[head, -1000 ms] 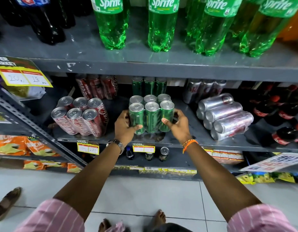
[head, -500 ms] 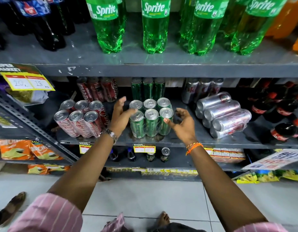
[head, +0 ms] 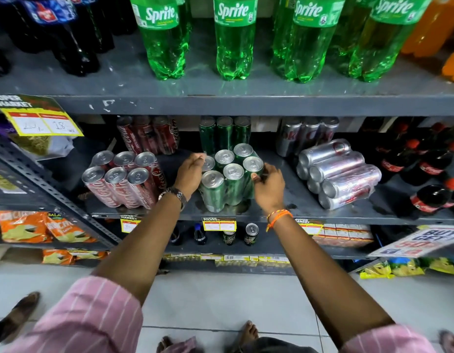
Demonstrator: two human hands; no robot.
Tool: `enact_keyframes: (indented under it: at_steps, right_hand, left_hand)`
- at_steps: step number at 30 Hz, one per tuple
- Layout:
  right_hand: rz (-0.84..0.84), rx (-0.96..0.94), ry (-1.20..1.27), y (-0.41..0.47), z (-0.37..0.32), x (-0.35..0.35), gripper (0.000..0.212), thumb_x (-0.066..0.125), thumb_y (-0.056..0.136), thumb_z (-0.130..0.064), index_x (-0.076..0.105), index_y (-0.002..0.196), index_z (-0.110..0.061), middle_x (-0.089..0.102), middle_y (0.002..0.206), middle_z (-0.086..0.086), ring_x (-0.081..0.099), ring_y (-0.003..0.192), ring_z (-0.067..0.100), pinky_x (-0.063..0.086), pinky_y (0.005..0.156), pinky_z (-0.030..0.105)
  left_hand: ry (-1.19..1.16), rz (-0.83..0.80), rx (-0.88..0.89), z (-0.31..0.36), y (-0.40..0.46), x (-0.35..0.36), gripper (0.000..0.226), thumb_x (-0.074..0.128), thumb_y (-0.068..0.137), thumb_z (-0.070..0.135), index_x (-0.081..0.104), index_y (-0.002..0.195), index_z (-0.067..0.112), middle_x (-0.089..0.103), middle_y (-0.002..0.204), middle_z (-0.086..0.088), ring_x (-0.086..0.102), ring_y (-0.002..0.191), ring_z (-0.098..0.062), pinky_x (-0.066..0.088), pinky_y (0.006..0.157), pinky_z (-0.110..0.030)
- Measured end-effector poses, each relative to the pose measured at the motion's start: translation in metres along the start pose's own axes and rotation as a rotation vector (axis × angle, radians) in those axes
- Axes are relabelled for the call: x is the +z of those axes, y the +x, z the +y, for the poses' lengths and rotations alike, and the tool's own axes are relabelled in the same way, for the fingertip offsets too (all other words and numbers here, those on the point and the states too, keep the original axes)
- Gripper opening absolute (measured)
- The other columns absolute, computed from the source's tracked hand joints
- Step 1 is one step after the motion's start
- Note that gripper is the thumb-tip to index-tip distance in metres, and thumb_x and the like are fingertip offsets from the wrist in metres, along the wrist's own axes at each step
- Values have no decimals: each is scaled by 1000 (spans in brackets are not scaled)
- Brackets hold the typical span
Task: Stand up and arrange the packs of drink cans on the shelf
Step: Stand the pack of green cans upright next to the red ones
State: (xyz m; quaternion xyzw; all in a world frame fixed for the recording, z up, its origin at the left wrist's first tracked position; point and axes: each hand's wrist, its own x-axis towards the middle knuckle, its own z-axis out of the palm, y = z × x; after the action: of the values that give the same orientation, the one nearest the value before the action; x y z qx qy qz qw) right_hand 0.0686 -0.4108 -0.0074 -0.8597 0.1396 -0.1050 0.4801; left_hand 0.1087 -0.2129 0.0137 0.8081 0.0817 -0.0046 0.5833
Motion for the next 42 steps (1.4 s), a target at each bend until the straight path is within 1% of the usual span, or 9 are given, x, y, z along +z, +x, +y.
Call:
enact_keyframes:
  at_steps: [9, 12, 16, 19, 26, 31, 36, 39, 42]
  right_hand:
    - [-363, -90, 18, 69, -8, -3, 38, 57, 95, -2, 63, 133, -4, 69, 131, 16, 63, 125, 31, 46, 114, 45]
    - [-219, -64, 103, 61, -6, -6, 31, 63, 93, -4, 67, 123, -3, 73, 122, 16, 66, 109, 20, 51, 106, 36]
    - [154, -159, 315, -4, -8, 12, 17, 66, 89, -18, 68, 105, -14, 68, 106, 12, 63, 93, 20, 50, 86, 23]
    - [151, -163, 359, -52, -11, 34, 21, 69, 89, -36, 59, 104, -25, 61, 106, 1, 60, 95, 14, 48, 81, 16]
    - [122, -173, 227, -75, -12, 48, 42, 75, 85, -42, 53, 115, -22, 52, 112, -6, 53, 109, 16, 43, 92, 23]
    - [137, -148, 237, -70, -9, 45, 51, 77, 84, -40, 59, 126, -17, 55, 113, -12, 53, 108, -8, 44, 95, 11]
    - [190, -3, 423, -46, 5, 28, 44, 78, 87, -18, 65, 126, -3, 67, 123, 12, 66, 117, 28, 55, 103, 39]
    - [92, 68, 486, -15, 6, 13, 41, 69, 93, -7, 62, 132, 4, 68, 129, 21, 66, 118, 27, 53, 104, 34]
    - [-64, 43, 465, 15, 2, 3, 40, 59, 97, 0, 57, 136, 8, 63, 136, 24, 59, 117, 19, 48, 108, 32]
  left_hand:
    - [-196, 91, -64, -11, -55, 8, 20, 50, 97, 21, 60, 86, 34, 62, 114, 1, 56, 106, -13, 37, 98, -28]
    - [-176, 86, -54, 6, -34, 2, 20, 49, 97, 22, 64, 86, 26, 67, 104, 6, 58, 95, -7, 36, 93, -25]
    - [-13, -93, 14, 37, 10, 2, 38, 45, 101, 26, 59, 131, 8, 58, 141, -10, 51, 131, -22, 35, 110, -27]
    - [198, -292, 44, 53, 39, 13, 48, 39, 103, 35, 50, 141, 8, 50, 149, -11, 44, 139, -24, 31, 106, -24]
    - [325, -506, 79, 63, 66, 39, 42, 32, 105, 19, 56, 130, -6, 51, 120, -7, 47, 105, -13, 36, 88, -25]
    - [235, -439, 62, 55, 70, 30, 48, 30, 106, 26, 65, 119, -5, 63, 128, -18, 58, 110, -25, 42, 101, -34]
    - [171, -296, 36, 37, 68, 6, 47, 32, 105, 30, 67, 119, 1, 63, 130, -21, 58, 111, -28, 42, 102, -35]
    - [50, -131, 28, 16, 51, -9, 37, 41, 103, 25, 71, 107, 4, 67, 117, -19, 57, 106, -23, 40, 89, -24]
    - [-86, -27, 38, -3, 22, -17, 31, 45, 100, 14, 68, 111, -2, 63, 124, -22, 55, 111, -22, 42, 100, -29]
